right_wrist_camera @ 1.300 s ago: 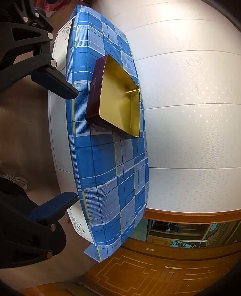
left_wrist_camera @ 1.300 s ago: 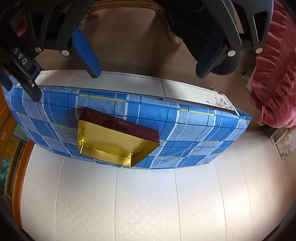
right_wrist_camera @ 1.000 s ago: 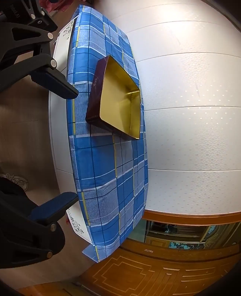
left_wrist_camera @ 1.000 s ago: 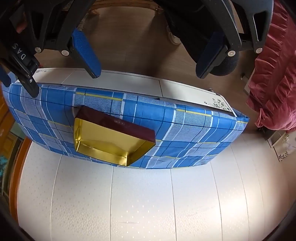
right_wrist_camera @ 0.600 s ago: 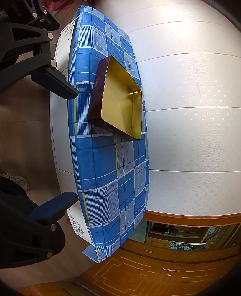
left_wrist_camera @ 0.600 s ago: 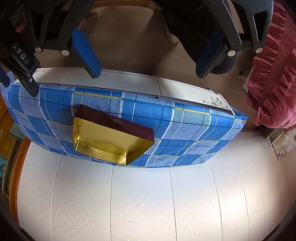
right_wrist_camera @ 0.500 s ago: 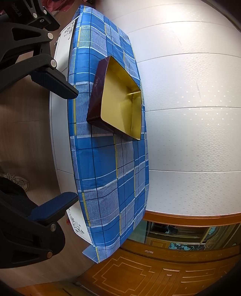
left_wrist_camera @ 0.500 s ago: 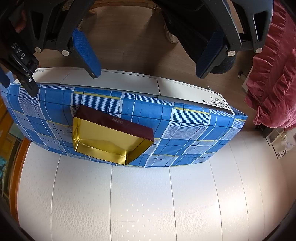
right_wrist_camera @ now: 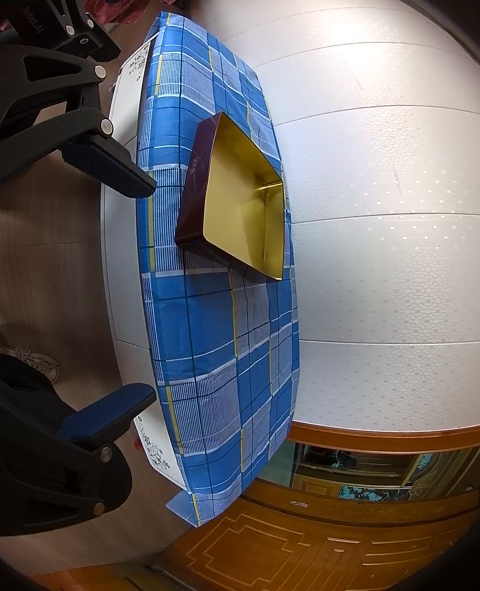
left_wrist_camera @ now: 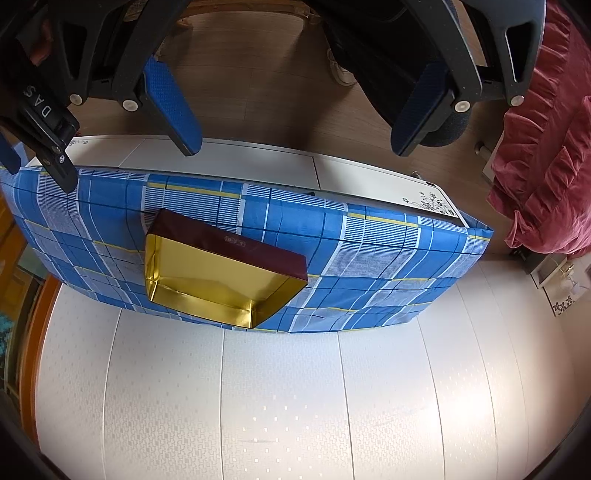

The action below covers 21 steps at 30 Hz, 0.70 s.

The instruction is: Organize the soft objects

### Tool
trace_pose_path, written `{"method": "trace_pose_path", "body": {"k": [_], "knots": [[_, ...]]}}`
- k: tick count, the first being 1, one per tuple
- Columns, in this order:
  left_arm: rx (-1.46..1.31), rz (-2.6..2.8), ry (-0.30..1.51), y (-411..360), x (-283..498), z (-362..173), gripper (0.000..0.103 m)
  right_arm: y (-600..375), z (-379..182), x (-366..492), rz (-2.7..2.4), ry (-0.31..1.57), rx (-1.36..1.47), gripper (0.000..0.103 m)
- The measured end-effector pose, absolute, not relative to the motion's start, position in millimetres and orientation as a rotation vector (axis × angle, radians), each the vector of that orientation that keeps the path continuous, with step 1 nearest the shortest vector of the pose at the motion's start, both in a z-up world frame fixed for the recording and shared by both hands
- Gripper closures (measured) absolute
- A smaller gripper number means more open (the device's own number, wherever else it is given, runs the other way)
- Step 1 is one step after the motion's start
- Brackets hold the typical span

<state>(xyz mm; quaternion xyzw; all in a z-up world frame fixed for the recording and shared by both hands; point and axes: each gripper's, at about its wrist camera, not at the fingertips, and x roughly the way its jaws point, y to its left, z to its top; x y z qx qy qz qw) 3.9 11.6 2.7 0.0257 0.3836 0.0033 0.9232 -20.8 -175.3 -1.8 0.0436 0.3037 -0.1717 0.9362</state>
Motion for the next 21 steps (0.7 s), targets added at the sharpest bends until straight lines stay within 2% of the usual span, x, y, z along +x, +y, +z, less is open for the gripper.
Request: {"method": "trace_pose_path", "body": {"k": [21], "knots": [[0.066, 0.009, 0.79, 8.8, 3.0, -0.2, 0.0, -176.1, -3.0, -19.7, -0.346, 0.633, 0.098, 0.001]]}}
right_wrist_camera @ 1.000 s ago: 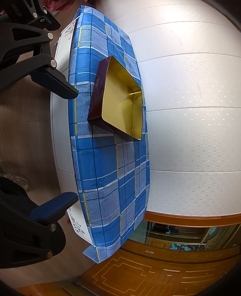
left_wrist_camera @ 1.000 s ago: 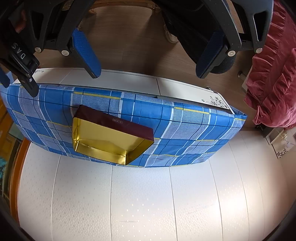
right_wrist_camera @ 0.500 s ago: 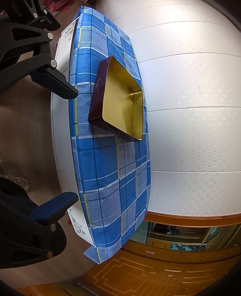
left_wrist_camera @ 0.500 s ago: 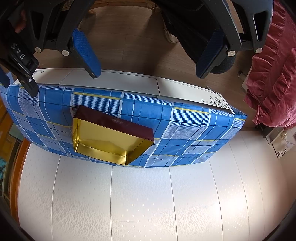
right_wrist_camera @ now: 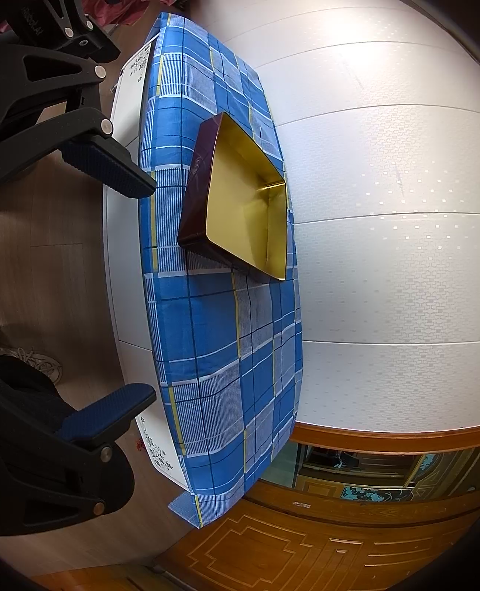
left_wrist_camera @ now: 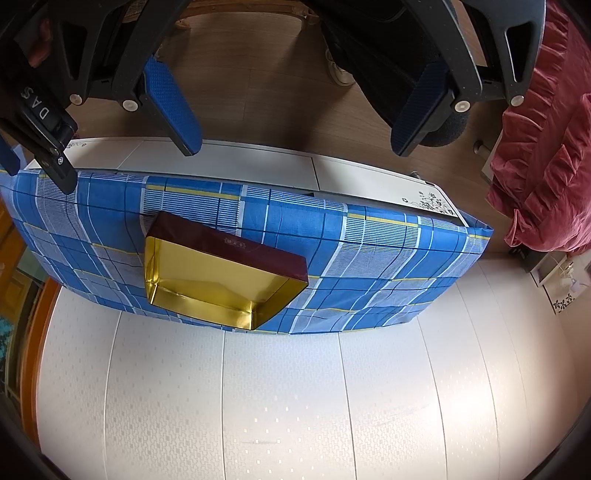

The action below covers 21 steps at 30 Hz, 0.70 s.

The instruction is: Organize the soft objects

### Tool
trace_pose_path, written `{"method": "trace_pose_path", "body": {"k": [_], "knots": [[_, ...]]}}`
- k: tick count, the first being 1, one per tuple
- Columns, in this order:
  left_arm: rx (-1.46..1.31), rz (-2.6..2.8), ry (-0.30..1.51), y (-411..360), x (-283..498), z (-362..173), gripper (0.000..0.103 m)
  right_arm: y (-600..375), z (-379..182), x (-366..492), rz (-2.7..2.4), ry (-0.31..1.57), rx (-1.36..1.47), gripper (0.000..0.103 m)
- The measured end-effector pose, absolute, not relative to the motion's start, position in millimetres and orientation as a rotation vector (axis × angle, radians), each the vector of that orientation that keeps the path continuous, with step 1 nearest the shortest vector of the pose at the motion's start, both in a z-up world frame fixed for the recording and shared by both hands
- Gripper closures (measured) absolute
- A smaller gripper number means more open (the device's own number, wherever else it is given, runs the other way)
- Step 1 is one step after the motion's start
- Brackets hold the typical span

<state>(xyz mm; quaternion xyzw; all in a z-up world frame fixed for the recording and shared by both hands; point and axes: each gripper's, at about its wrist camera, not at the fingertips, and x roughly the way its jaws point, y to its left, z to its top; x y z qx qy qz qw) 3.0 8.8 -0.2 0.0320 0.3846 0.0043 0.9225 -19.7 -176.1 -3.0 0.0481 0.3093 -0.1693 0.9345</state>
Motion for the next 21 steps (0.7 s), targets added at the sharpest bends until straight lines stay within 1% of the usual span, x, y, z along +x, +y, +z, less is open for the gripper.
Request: {"method": "trace_pose_path", "body": {"k": [21], "knots": [[0.072, 0.009, 0.796, 7.7, 4.0, -1.2, 0.0, -176.5, -3.6, -19.2, -0.339, 0.635, 0.101, 0.001]]}}
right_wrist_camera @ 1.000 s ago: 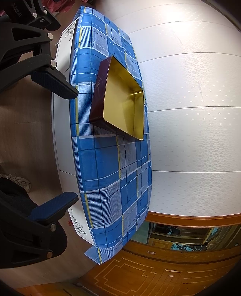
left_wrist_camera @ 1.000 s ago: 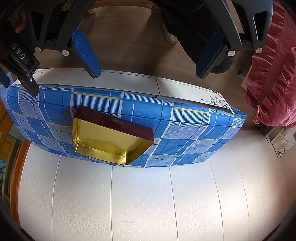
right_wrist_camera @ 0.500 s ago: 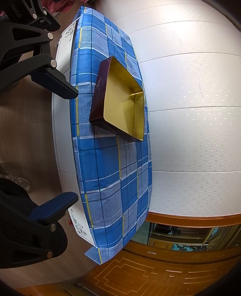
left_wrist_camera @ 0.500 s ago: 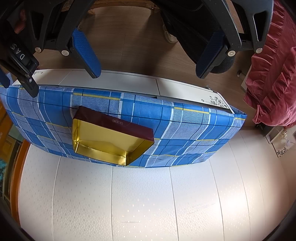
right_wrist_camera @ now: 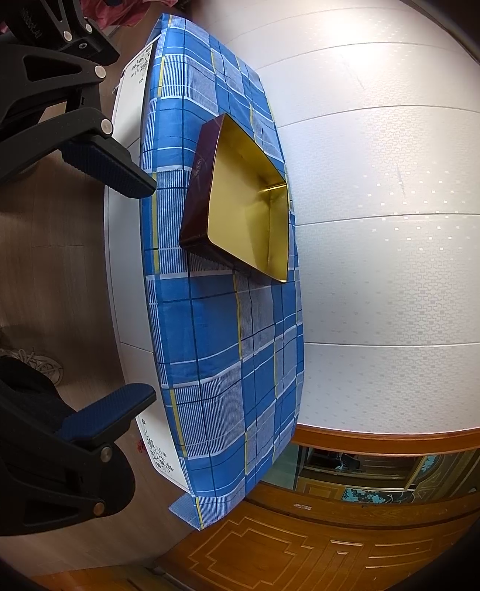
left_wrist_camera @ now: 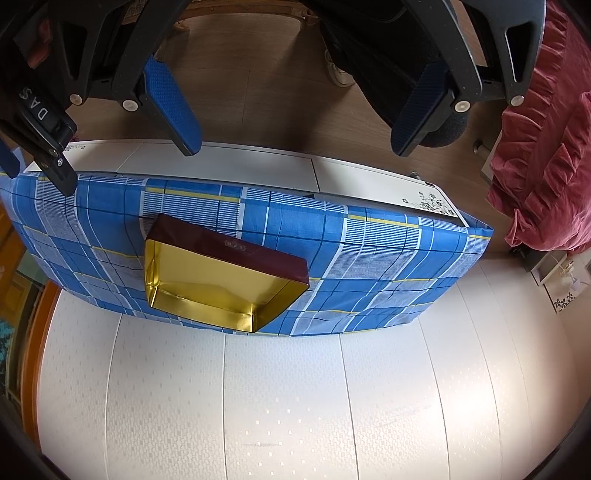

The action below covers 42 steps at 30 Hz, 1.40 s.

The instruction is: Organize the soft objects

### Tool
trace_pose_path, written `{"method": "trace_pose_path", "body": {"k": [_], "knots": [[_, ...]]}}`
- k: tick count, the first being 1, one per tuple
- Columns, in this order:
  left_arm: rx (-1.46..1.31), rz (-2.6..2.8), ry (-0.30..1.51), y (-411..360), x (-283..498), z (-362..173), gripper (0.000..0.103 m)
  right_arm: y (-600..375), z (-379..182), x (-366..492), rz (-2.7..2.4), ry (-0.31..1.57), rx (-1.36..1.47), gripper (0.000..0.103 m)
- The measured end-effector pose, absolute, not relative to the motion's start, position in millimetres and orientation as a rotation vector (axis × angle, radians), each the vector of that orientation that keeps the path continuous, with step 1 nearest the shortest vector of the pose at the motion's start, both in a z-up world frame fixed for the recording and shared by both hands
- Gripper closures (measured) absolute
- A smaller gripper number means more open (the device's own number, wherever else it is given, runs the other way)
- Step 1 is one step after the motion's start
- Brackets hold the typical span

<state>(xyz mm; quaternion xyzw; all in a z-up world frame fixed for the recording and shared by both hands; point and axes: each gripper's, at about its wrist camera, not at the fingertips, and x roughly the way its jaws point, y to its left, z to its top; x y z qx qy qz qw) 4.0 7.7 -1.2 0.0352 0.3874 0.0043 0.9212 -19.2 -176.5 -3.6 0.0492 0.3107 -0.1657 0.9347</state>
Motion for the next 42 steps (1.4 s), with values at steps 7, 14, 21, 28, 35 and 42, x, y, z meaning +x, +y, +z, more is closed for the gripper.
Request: {"method": "trace_pose_path", "body": {"k": [7, 14, 21, 28, 35, 42], "knots": [[0.077, 0.007, 0.803, 6, 6, -4, 0.0, -176, -4, -19, -0.314, 0.633, 0.111, 0.001], [0.07, -0.016, 0.834, 7, 14, -17, 0.0, -179, -11, -12, -0.298, 0.667, 0.124, 0.001], [0.029, -0.099, 0.859, 11, 29, -38, 0.0, -184, -23, -4, -0.286, 0.717, 0.138, 0.001], [0.032, -0.197, 0.992, 1, 54, -79, 0.0, -182, -48, 16, -0.18, 0.734, 0.072, 0.001], [0.081, -0.168, 1.113, 4, 81, -126, 0.0, -176, -110, 50, -0.053, 0.842, -0.155, 0.001], [0.246, -0.109, 1.112, -4, 105, -151, 0.0, -174, -174, 77, 0.051, 0.992, -0.313, 0.003]]}}
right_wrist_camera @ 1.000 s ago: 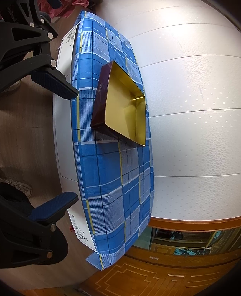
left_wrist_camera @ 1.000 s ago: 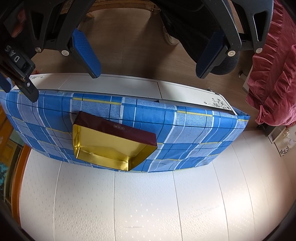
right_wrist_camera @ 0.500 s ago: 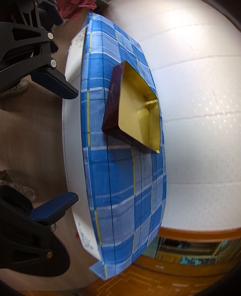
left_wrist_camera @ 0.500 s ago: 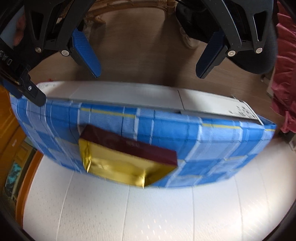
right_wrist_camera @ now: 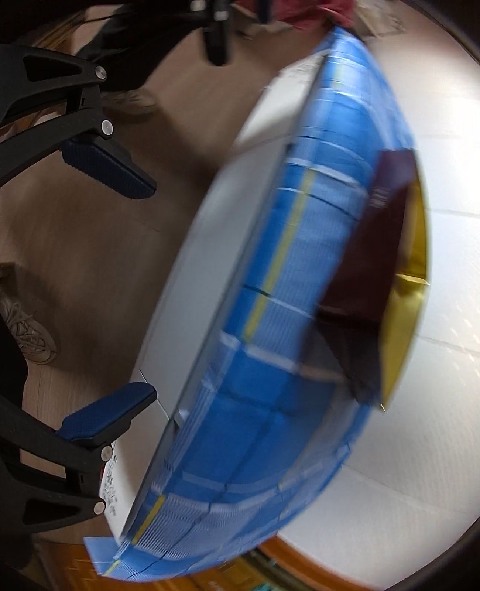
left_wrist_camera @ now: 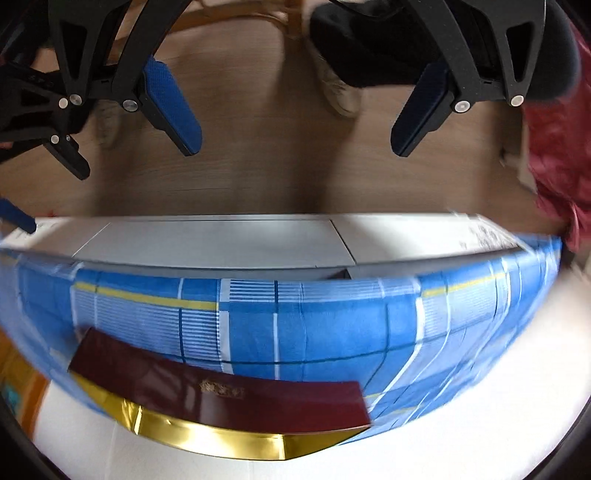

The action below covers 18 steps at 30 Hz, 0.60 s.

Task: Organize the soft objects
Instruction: 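Lower both tools down past the bench edge toward the open cabinet shelf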

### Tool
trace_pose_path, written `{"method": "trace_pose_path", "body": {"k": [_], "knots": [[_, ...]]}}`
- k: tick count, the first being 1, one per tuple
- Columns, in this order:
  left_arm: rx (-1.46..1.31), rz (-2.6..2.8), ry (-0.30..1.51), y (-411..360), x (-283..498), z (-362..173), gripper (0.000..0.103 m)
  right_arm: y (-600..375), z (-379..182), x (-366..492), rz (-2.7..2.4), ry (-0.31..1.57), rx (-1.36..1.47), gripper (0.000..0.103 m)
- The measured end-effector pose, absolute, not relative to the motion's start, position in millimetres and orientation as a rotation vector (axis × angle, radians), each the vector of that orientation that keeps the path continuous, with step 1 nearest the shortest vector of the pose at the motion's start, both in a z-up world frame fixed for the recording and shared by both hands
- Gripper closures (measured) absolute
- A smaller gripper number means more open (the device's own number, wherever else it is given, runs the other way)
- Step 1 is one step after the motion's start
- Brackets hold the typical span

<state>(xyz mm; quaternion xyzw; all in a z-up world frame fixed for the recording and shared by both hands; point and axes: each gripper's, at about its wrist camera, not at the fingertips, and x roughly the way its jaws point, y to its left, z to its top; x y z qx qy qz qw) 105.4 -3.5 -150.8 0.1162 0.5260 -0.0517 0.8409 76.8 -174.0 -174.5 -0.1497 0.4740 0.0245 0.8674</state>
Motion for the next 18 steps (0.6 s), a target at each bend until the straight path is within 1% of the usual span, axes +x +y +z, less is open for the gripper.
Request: {"method": "trace_pose_path", "body": {"k": [4, 6, 9, 13, 15, 18], "knots": [[0.348, -0.157, 1.056, -17, 116, -157, 0.0, -163, -202, 90, 0.12, 1.04, -0.448, 0.003], [0.473, -0.162, 1.004, -27, 121, -164, 0.0, -160, -218, 97, 0.128, 1.071, -0.531, 0.003], [0.673, -0.194, 0.927, -41, 124, -178, 0.0, -164, -254, 105, 0.137, 1.129, -0.67, 0.007], [0.871, -0.198, 0.821, -53, 121, -201, 0.0, -174, -283, 117, 0.098, 1.161, -0.783, 0.01], [0.906, -0.193, 0.798, -54, 121, -212, 0.0, -175, -291, 121, 0.075, 1.154, -0.829, 0.01], [0.875, -0.228, 0.856, -54, 125, -223, 0.0, -174, -303, 126, 0.049, 1.119, -0.928, 0.01]]}}
